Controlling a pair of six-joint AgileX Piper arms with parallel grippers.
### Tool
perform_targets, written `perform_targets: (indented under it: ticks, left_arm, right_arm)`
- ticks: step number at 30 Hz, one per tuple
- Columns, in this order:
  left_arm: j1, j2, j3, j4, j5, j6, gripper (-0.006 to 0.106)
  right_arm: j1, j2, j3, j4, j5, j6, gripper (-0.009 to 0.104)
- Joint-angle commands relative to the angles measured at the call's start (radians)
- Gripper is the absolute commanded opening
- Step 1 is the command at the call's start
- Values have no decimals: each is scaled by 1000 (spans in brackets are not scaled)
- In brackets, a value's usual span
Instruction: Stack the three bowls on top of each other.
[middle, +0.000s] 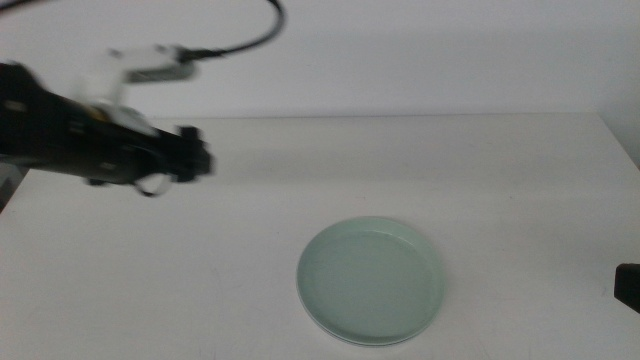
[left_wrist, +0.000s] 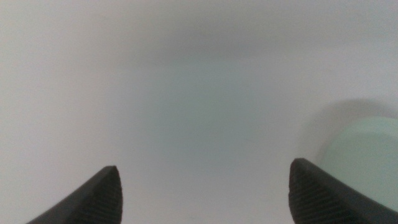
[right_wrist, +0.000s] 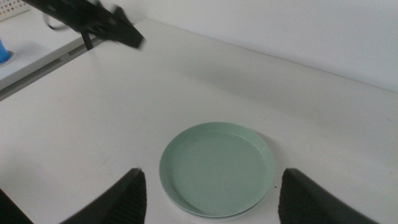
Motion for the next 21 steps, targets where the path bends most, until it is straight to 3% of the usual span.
perform_targets:
  ticks: [1,8,21]
  left_arm:
    - [49,-93,-30,45,-12,7,90]
    - [124,-219,-31,77,-64,6,90]
    - [125,-326,-36,88,-90,14,90]
  right_arm:
    - [-1,8,-21,12,-63,-5,55]
    - [-1,8,-21,12,-63,-5,55]
    - [-1,8,-21,11,-65,-6,55]
